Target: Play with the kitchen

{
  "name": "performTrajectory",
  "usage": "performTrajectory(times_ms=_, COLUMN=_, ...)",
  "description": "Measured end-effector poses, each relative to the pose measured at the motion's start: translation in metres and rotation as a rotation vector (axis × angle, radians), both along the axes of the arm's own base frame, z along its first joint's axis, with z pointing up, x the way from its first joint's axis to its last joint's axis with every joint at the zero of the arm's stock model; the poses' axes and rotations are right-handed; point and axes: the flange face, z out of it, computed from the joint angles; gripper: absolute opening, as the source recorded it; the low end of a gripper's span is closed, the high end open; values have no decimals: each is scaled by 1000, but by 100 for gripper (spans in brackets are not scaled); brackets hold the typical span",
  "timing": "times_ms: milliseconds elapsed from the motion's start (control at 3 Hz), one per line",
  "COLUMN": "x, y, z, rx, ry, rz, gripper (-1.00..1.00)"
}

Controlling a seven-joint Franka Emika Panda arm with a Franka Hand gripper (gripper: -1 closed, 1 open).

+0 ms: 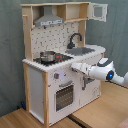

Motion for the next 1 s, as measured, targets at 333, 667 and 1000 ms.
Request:
performTrajectory(times_ms=333, x=0, y=0, z=0, rx=0, ry=0, rz=0, gripper=-100)
performTrajectory(times_ms=667, x=0, y=-1, z=-5, rx=-128, ry=-16, rz=-9, gripper=-100)
performTrajectory(times_ms=1000, x=0, y=-1, z=-6, rx=-237, ry=-26, rz=-2, gripper=-100)
